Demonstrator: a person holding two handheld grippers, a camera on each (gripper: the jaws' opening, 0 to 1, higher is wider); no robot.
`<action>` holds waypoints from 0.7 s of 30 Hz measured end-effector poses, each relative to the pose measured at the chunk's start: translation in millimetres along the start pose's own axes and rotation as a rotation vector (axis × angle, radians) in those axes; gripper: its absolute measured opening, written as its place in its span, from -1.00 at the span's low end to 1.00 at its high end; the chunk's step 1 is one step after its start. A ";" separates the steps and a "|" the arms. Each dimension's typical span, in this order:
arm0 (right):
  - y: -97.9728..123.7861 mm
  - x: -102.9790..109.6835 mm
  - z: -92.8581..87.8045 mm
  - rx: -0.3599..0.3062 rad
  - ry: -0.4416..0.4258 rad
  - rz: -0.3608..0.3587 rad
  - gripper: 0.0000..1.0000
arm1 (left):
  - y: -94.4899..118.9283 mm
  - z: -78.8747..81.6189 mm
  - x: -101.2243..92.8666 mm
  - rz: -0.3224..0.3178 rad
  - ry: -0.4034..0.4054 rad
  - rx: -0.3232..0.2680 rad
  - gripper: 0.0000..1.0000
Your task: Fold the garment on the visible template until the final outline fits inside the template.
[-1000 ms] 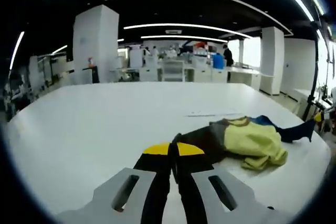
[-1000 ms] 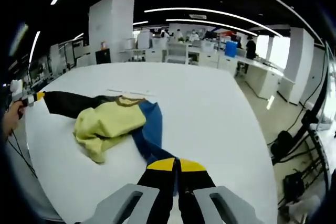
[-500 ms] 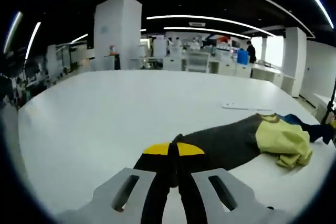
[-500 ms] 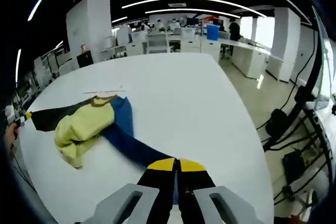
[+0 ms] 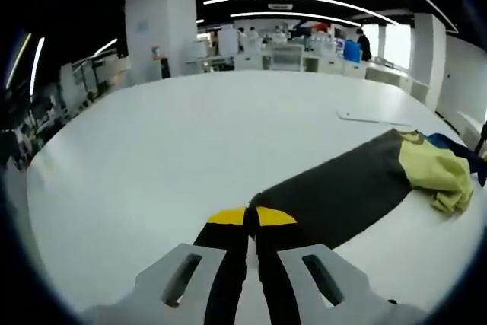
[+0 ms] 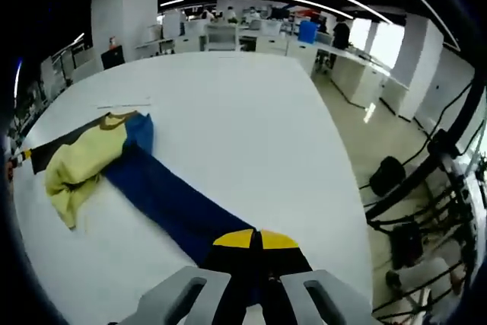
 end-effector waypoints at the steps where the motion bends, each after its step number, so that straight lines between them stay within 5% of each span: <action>1: -2.4 -1.8 0.3 0.003 0.010 -0.007 -1.00 | -2.2 -1.0 1.5 -0.001 -0.009 0.005 -1.00; 21: -38.4 -37.2 7.9 0.071 0.106 -0.141 -1.00 | -37.2 -14.4 23.2 0.016 -0.104 0.148 -1.00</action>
Point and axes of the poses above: the point that each gripper's makers call its tool centre point, and the gripper's own axes: y roughly backward along the fingers, x roughly to its left, z roughly out of its top, the point moved 4 cm from there along y, roughly backward along the fingers, and after that the axes turned 10 degrees about -y, right-handed, at the moved point
